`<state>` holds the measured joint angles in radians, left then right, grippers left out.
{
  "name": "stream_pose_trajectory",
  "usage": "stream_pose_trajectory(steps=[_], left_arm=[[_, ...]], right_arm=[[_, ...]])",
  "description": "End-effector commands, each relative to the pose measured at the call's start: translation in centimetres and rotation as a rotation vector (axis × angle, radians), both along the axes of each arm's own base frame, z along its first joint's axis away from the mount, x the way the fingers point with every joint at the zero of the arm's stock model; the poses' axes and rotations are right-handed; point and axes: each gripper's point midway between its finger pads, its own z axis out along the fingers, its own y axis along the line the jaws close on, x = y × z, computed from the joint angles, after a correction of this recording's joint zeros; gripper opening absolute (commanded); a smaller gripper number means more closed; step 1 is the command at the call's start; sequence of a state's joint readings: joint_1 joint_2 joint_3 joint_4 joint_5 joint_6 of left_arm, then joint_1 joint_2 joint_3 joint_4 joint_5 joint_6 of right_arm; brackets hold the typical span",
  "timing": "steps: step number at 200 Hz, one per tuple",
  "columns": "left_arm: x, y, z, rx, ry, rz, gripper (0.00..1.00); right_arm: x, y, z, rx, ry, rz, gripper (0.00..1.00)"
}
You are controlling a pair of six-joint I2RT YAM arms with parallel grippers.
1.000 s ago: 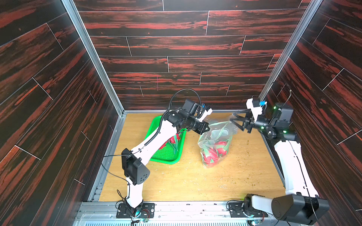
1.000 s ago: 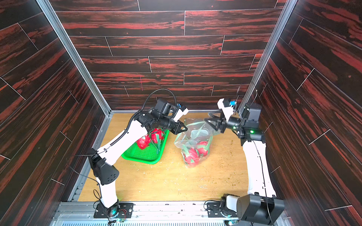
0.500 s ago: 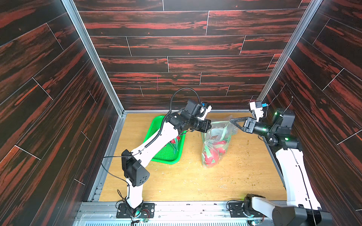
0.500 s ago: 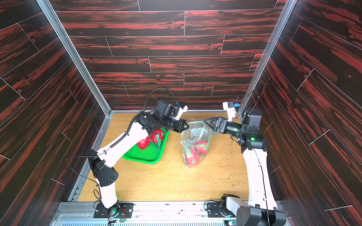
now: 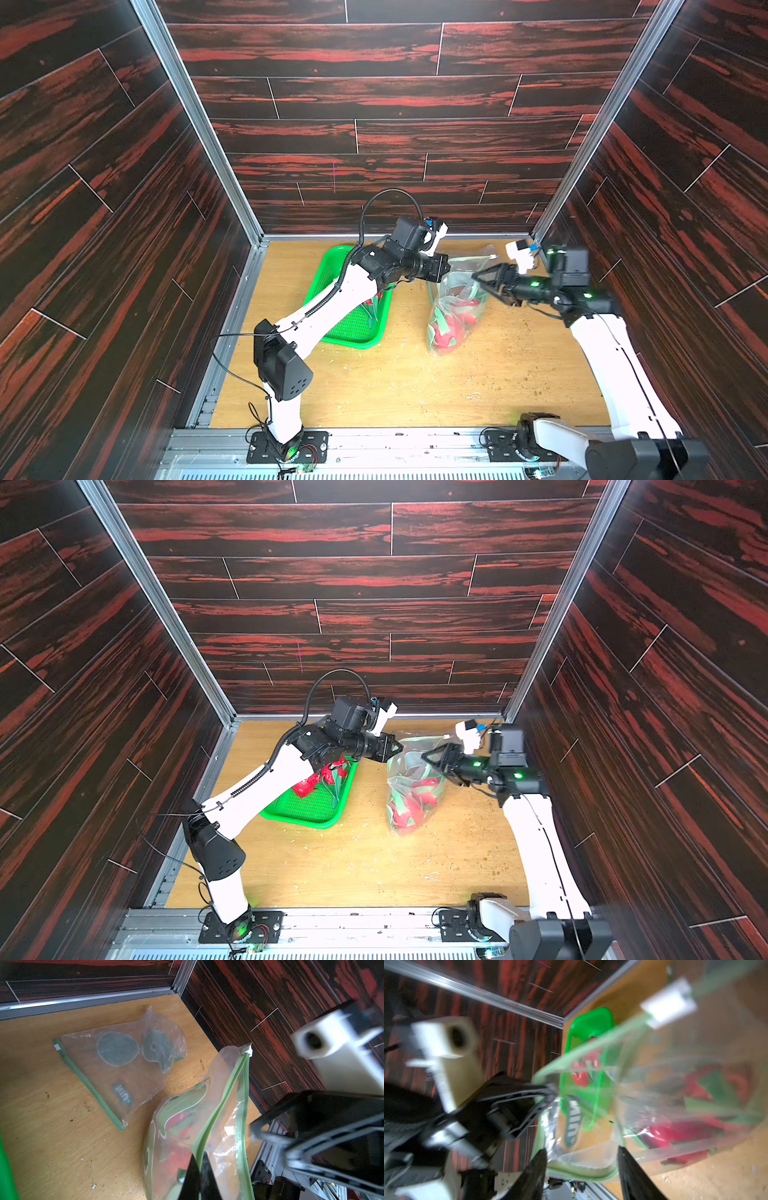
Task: Open the zip-top bag and take out the dragon fruit
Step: Pick up the dragon fruit from the zipper food storage bag.
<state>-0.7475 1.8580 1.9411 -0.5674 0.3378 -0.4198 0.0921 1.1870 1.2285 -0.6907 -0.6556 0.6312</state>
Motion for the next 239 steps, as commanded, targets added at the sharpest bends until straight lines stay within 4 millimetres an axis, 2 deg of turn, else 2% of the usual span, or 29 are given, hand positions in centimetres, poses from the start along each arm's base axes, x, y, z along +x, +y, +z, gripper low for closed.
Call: stream_pose_trajectory(steps=[1, 22, 43, 59, 71, 85, 87, 93, 109, 137, 171, 205, 239], left_arm=[[-0.4, 0.9, 5.8, -0.113, -0.114, 0.024, 0.0], [-0.5, 0.9, 5.8, -0.12, -0.115, 0.022, 0.0], [-0.5, 0.9, 5.6, -0.118, -0.112, 0.025, 0.0], [-0.3, 1.2, 5.4, -0.109, -0.119, 0.039, 0.0], [-0.1, 1.3, 5.1, -0.098, -0.122, 0.049, 0.0], [0.2, 1.6, 4.7, -0.083, -0.128, 0.066, 0.0], [-0.2, 1.9, 5.7, -0.098, -0.143, 0.068, 0.0], [-0.3, 2.2, 6.2, -0.103, -0.153, 0.073, 0.0], [-0.2, 2.6, 7.0, -0.112, -0.165, 0.095, 0.0], [0.2, 3.5, 7.6, -0.127, -0.163, 0.162, 0.0], [1.6, 5.5, 6.0, -0.107, -0.108, 0.277, 0.0], [2.5, 7.3, 2.9, -0.107, -0.014, 0.342, 0.0], [2.4, 7.7, -0.4, -0.072, 0.065, 0.35, 0.0]], right_arm=[[0.6, -0.7, -2.8, -0.113, 0.076, -0.092, 0.56], [1.3, -1.1, -4.6, -0.169, 0.117, -0.125, 0.57], [1.7, -0.6, -5.4, -0.155, 0.126, -0.122, 0.56], [2.0, -0.3, -5.3, -0.15, 0.124, -0.115, 0.4], [2.2, -0.5, -5.3, -0.168, 0.122, -0.119, 0.2], [2.3, -0.8, -4.9, -0.193, 0.111, -0.126, 0.06], [2.3, -0.8, -4.8, -0.196, 0.109, -0.125, 0.05], [2.3, -1.0, -4.4, -0.208, 0.1, -0.126, 0.0], [2.3, -1.9, -3.1, -0.263, 0.073, -0.148, 0.0], [1.7, -3.0, 0.4, -0.327, -0.002, -0.163, 0.0], [0.9, -4.0, 3.3, -0.395, -0.06, -0.166, 0.0], [0.5, -4.1, 3.8, -0.414, -0.074, -0.148, 0.0], [0.4, -3.2, 2.8, -0.457, -0.061, -0.086, 0.0]])
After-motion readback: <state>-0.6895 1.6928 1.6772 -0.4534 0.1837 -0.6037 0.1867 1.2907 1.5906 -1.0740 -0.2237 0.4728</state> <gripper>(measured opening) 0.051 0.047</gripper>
